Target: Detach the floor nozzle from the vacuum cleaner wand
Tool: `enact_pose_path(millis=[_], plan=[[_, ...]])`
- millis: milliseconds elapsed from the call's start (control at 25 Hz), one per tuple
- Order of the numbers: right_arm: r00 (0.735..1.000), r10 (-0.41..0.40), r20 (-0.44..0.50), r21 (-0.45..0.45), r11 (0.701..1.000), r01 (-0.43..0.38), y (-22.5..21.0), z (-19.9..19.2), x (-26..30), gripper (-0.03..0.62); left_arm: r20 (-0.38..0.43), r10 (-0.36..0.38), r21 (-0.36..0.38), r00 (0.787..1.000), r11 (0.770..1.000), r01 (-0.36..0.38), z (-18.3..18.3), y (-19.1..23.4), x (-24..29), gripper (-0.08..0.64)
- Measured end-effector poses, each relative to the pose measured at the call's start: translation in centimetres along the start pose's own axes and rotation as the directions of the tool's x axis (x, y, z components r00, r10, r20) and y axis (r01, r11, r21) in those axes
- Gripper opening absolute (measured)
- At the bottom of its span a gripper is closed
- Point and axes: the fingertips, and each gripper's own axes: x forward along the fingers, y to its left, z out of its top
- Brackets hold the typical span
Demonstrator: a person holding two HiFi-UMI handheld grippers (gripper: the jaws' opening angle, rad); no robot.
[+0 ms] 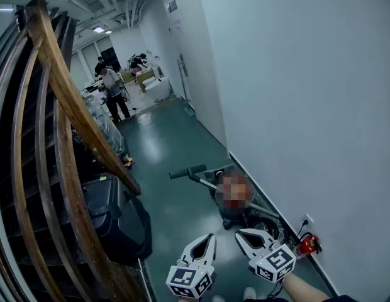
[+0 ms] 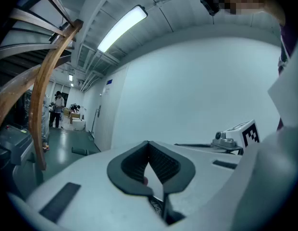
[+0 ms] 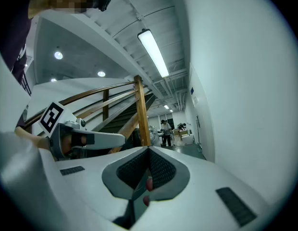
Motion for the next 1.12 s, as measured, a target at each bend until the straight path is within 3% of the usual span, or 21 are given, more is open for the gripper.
enact_pose_path(millis=[480,760,1120], plan=[[0.999,0.032,-0.002,0.047,0.998,-0.032,-2.1,-1.7,0.7,0.017,-0.02,0.053,-0.021,0.998,0.998,-0.053,-1.6,1.1,1.6,0.004],[1.0,0.01,-0.002,0.097,0.995,-0.01,-3.3,-2.4,4.2,0.017,-0.038,0.037,-0.041,0.999,0.998,-0.039,-1.7,4.9,3.4,0.004],[0.999,-0.018,-0.047,0.084,0.996,0.022,-4.8,-3.4,12.5,0.017,-0.059,0.002,-0.071,0.998,0.997,-0.006,-1.9,12.7,6.9,0.005]])
